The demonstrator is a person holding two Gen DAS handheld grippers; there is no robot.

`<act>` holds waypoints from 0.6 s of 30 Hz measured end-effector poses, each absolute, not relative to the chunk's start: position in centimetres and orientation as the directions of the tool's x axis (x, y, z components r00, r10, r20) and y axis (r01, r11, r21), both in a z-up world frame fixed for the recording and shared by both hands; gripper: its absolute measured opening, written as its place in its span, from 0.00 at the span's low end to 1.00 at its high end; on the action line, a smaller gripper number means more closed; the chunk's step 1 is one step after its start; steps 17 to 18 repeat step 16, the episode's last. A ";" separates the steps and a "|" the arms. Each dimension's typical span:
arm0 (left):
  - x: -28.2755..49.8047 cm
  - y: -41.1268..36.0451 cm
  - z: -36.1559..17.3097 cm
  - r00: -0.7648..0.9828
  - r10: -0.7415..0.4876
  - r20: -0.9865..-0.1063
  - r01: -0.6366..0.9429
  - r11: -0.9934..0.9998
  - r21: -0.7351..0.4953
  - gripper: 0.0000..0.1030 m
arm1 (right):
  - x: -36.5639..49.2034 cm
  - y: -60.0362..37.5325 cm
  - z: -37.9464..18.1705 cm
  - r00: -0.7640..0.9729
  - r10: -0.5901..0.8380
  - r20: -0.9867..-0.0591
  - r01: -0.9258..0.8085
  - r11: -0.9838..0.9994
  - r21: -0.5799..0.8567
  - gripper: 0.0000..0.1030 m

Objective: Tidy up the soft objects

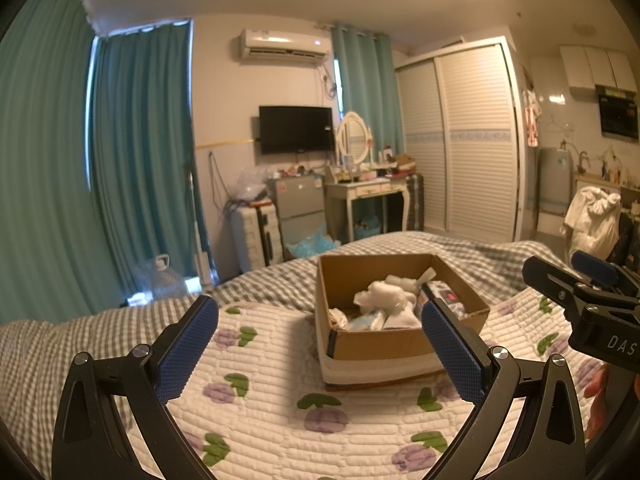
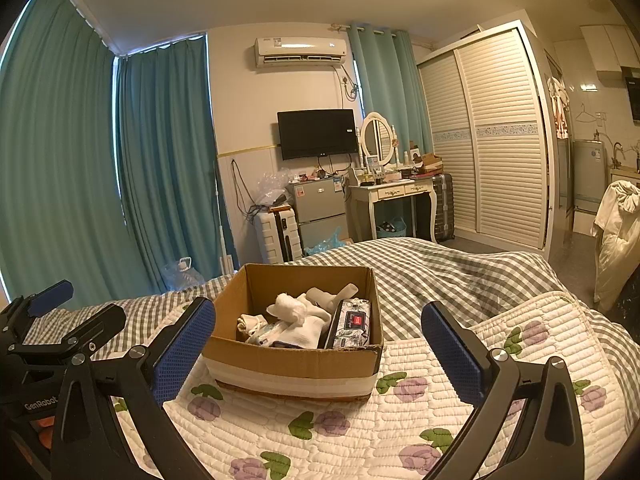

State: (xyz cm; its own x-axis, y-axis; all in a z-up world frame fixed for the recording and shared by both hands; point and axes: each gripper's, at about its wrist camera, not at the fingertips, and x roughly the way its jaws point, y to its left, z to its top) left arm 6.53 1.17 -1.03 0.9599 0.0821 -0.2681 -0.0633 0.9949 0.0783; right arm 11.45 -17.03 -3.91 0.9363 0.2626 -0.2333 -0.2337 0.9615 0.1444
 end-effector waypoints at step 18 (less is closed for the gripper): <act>6.5 1.2 -1.2 0.961 0.080 -0.266 -0.060 0.995 0.082 1.00 | 11.6 -17.0 -4.4 0.932 0.264 -0.248 -0.232 0.961 0.151 1.00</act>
